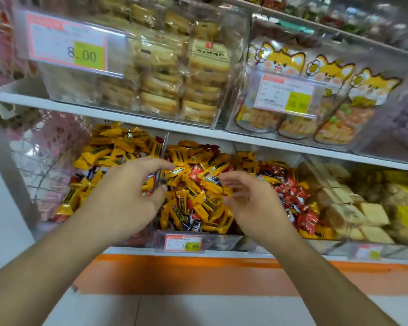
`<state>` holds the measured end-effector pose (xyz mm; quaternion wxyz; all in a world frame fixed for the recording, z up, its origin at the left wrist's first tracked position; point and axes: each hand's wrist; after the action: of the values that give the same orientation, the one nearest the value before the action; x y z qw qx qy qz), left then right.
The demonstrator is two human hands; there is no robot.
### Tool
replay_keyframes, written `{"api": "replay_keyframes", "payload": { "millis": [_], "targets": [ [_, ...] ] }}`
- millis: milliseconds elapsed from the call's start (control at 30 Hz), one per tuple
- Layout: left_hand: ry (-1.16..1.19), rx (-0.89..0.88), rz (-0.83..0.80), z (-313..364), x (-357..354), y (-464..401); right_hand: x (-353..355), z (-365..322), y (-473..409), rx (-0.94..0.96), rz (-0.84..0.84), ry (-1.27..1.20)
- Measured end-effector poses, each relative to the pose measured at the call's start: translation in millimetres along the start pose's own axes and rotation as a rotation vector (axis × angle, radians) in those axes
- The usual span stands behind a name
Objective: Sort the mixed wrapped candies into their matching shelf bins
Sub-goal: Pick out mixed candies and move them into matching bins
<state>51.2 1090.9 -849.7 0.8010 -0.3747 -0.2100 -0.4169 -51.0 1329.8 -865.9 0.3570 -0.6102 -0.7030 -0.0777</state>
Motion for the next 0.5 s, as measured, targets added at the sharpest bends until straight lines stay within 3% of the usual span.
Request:
{"api": "replay_keyframes", "payload": {
  "millis": [167, 300, 500],
  "targets": [
    [0.067, -0.102, -0.08, 27, -39, 7, 59, 56, -22, -0.05, 0.161, 0.223],
    [0.059, -0.137, -0.101, 43, -65, 8, 76, 89, -32, -0.089, 0.091, 0.429],
    [0.068, -0.11, -0.179, 50, -84, 13, 68, 108, -41, -0.026, 0.074, 0.439]
  ]
}}
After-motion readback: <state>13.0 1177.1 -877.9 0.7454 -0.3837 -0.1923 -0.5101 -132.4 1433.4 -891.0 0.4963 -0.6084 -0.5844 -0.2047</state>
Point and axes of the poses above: each hand's wrist, its own y-axis away from the middle knuckle, its own x-axis out of the back of the hand, z = x × y, and after that the axes turned 15 degrees about z, right-handed
